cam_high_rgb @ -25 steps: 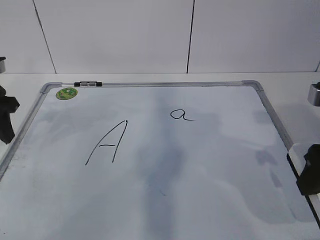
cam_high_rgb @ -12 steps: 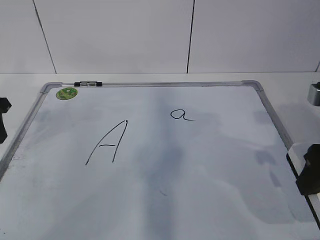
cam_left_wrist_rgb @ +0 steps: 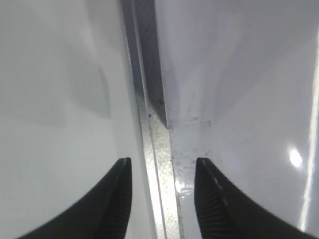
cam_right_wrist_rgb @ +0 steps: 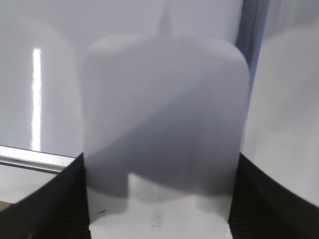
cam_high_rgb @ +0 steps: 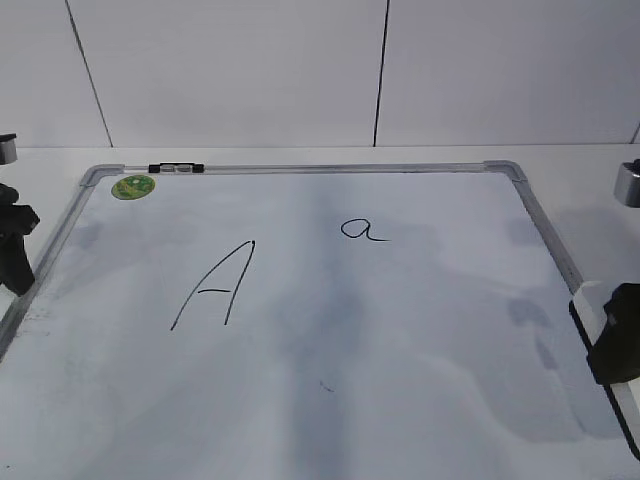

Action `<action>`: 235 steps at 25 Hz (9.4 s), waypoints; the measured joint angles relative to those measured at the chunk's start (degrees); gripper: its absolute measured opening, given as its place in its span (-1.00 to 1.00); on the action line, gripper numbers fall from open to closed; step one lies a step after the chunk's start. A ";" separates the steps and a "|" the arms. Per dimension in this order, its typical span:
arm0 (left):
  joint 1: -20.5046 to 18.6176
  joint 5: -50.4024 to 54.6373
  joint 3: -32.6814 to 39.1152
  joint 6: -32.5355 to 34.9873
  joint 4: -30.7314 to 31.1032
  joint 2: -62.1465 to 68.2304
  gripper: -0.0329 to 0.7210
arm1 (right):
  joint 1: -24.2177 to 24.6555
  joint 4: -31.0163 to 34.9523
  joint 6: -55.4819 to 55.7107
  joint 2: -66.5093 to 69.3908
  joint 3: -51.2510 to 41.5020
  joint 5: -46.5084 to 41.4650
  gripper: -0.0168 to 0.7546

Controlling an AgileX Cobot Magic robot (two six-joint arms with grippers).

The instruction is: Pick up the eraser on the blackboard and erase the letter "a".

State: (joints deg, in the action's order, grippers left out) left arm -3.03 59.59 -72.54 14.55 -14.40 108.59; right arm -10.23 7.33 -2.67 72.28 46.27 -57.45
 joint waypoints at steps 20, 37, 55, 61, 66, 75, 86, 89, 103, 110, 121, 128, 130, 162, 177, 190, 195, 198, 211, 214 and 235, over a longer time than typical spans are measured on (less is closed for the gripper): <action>-1.21 -0.22 -2.22 0.53 -0.01 4.12 -0.23 | 0.00 0.47 0.00 0.00 0.00 0.26 0.40; -2.81 0.14 -2.22 3.33 -4.29 4.49 -0.31 | 0.00 0.49 -0.08 0.00 0.00 0.39 0.40; -2.81 0.16 -2.22 3.46 -4.29 5.97 -0.52 | 0.00 0.59 -0.08 0.00 0.00 0.39 0.40; -2.81 0.07 -2.22 3.46 -4.18 5.97 -0.75 | 0.00 0.59 -0.08 0.00 0.00 0.39 0.40; -2.81 0.07 -2.22 3.35 -4.28 5.97 -0.79 | 0.00 0.94 -0.08 0.00 0.00 0.39 0.40; -2.81 0.07 -2.22 3.35 -4.28 5.97 -0.79 | -0.13 1.13 -2.16 3.25 5.62 -0.33 0.40; -2.81 0.07 -2.22 3.35 -4.50 5.97 -0.79 | -5.73 -1.54 -2.73 22.83 27.47 -4.18 0.40; -2.92 0.18 -2.22 3.35 -4.63 5.97 -0.79 | -6.42 -1.88 -2.73 28.60 33.66 -5.36 0.40; -2.92 0.28 -2.22 3.35 -4.76 5.97 -0.78 | -10.52 -4.20 -2.73 52.49 61.43 -12.39 0.40; -2.92 0.28 -2.22 3.35 -4.76 5.97 -0.78 | -11.43 -5.25 -2.73 59.48 69.21 -12.39 0.40; -2.92 0.28 -2.22 3.35 -4.76 5.97 -0.78 | -11.43 -5.50 -2.82 61.61 70.82 -12.88 0.40; -2.92 0.28 -2.22 3.35 -4.76 5.97 -0.78 | -11.43 -4.92 -2.92 62.44 71.21 -12.51 0.40; -2.92 0.28 -2.22 3.35 -4.76 5.97 -0.78 | -11.53 -4.73 -3.20 62.44 71.21 -12.41 0.40; -3.00 0.28 -2.22 3.35 -4.65 5.97 -0.77 | -11.42 -5.58 -1.78 62.70 71.35 -10.35 0.40; -3.00 0.18 -2.22 3.35 -4.65 5.97 -0.76 | -12.54 -6.97 -1.22 62.70 71.48 -10.47 0.40; -3.00 0.18 -2.22 3.35 -4.44 5.97 -0.76 | -19.81 -5.95 -3.48 63.77 72.31 -10.66 0.40; -3.00 0.18 -2.22 3.35 -4.44 5.97 -0.75 | -19.22 -7.33 -2.89 63.87 72.31 -10.81 0.40; -3.00 0.18 -2.22 3.35 -4.44 5.97 -0.75 | -17.89 -5.91 -2.66 63.87 72.31 -10.83 0.40; -3.00 -0.03 -2.22 3.35 -4.44 5.97 -0.75 | -8.39 -8.21 1.37 63.87 72.37 -11.46 0.40; -3.00 -0.14 -2.22 3.35 -4.55 5.97 -0.74 | -8.16 -7.83 1.37 63.87 72.37 -11.46 0.40; -3.00 -0.14 -2.22 3.45 -4.55 5.97 -0.73 | -20.43 -8.35 -1.24 62.70 71.75 -11.60 0.40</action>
State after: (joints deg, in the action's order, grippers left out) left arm -6.03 59.45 -74.75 18.00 -18.95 114.57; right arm -30.66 -1.02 -3.92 134.98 118.02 -69.05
